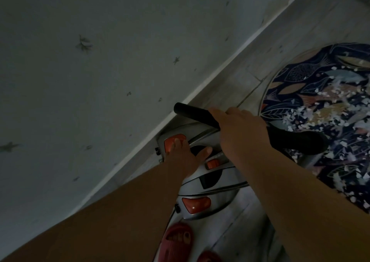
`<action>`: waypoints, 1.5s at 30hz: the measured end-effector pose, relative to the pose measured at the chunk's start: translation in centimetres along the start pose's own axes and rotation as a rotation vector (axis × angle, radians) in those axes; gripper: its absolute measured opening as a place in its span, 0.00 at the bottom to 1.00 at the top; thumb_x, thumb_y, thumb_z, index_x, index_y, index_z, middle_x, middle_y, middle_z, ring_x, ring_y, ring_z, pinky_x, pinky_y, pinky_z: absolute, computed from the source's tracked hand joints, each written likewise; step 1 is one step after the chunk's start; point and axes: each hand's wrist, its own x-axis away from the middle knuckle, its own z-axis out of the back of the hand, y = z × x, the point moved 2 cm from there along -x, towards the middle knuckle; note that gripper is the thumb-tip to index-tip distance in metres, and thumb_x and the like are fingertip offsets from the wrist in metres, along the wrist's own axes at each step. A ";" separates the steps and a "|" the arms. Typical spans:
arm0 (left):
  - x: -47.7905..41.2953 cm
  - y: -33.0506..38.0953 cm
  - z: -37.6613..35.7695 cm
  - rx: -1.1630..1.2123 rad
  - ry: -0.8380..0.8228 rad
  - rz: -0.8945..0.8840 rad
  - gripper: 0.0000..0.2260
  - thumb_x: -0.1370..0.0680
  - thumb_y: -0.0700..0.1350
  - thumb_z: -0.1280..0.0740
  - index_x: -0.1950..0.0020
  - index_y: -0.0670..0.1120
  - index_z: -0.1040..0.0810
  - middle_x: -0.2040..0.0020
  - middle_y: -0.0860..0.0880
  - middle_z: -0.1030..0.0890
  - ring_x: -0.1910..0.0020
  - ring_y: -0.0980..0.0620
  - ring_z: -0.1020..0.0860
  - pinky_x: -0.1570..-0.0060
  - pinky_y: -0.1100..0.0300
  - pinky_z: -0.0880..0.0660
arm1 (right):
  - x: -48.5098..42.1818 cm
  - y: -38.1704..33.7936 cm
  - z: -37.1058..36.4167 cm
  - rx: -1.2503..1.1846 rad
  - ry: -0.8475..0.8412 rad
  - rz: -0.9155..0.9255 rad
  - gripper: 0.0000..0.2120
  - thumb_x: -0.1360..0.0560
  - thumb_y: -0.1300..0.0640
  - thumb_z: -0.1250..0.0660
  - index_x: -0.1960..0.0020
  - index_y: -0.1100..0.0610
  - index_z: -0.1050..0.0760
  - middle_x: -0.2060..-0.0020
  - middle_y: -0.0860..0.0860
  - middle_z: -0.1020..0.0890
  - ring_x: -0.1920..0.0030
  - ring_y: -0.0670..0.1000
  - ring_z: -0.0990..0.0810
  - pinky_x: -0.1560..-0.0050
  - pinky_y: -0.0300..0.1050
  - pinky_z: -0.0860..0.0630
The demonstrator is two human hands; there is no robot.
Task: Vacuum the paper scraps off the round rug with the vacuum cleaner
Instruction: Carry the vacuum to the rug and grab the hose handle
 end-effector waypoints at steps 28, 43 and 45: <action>12.6 8.3 8.9 0.365 0.118 -0.277 0.30 0.19 0.55 0.43 0.22 0.46 0.51 0.23 0.46 0.45 0.25 0.45 0.42 0.29 0.53 0.43 | 7.6 4.6 12.5 -0.296 0.015 -0.187 0.33 0.17 0.56 0.40 0.19 0.44 0.54 0.40 0.57 0.27 0.41 0.57 0.26 0.41 0.53 0.25; 38.5 33.8 11.2 0.248 -0.149 -0.813 0.32 0.23 0.62 0.42 0.23 0.58 0.50 0.23 0.55 0.45 0.25 0.51 0.42 0.32 0.57 0.42 | 26.2 22.8 34.9 -1.056 0.431 -0.628 0.29 0.21 0.59 0.32 0.23 0.47 0.36 0.46 0.49 0.23 0.59 0.47 0.25 0.65 0.33 0.29; 40.4 36.6 8.6 0.163 -0.218 -0.851 0.36 0.26 0.65 0.40 0.22 0.59 0.51 0.23 0.57 0.45 0.25 0.52 0.42 0.31 0.57 0.41 | 28.4 25.8 35.9 -1.232 0.484 -0.685 0.28 0.22 0.61 0.31 0.24 0.49 0.33 0.48 0.52 0.21 0.57 0.49 0.23 0.57 0.41 0.26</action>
